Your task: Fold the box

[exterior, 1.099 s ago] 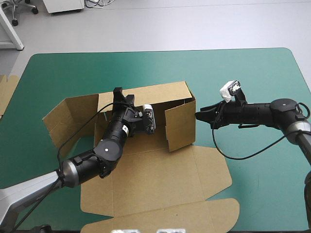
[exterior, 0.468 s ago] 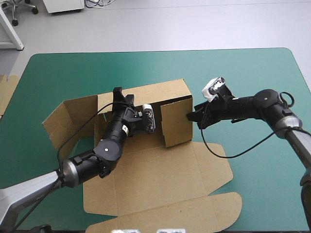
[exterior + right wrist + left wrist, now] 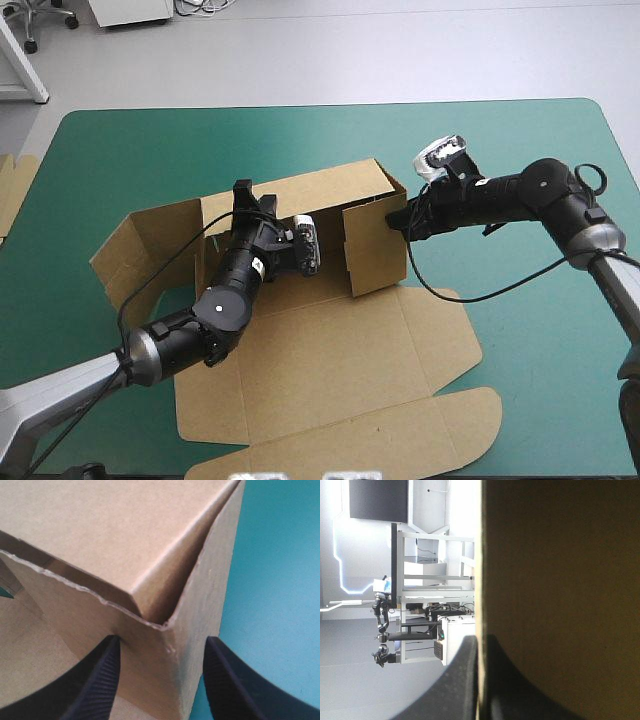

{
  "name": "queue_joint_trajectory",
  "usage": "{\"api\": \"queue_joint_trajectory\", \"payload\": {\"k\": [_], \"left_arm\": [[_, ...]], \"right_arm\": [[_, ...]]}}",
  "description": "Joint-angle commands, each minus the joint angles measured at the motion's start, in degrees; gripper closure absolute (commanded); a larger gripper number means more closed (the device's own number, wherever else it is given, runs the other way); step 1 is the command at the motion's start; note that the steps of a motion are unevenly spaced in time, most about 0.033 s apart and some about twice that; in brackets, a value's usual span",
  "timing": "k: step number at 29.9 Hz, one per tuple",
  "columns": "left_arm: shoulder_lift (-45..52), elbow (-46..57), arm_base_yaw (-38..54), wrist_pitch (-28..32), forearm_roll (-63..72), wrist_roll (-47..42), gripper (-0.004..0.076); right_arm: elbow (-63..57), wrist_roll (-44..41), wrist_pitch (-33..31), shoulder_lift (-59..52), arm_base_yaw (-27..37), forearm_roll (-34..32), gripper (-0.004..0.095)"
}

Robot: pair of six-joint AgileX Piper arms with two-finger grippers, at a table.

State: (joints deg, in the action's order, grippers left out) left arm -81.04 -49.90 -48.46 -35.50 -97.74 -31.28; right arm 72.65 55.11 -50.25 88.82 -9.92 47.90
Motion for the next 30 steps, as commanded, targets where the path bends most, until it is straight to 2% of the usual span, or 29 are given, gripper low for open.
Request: {"api": "queue_joint_trajectory", "payload": {"k": [1, 10, 16, 22, 30], "left_arm": [[1.9, -1.4, -0.3, -0.2, -3.6, -1.3, 0.0734], [1.9, -1.4, -0.3, -0.2, -3.6, -1.3, 0.0734], [1.9, -1.4, -0.3, -0.5, -3.6, -1.3, 0.0734], [1.9, -1.7, -0.3, -0.6, -3.6, 0.5, 0.0734], [1.9, -1.7, -0.3, -0.6, -3.6, 0.7, 0.0734]], "right_arm": [[2.1, -0.9, 2.6, -2.0, 0.0, 1.1, 0.0424], [2.1, -0.9, 3.4, -1.1, -0.1, 2.3, 0.0423], [2.1, -0.3, 6.0, -0.5, -2.9, 1.3, 0.0423], [2.5, -0.3, 7.4, -0.1, -3.0, 1.5, 0.0345], [3.1, -1.0, 11.1, 1.9, -5.5, 2.2, 0.0347]]}}
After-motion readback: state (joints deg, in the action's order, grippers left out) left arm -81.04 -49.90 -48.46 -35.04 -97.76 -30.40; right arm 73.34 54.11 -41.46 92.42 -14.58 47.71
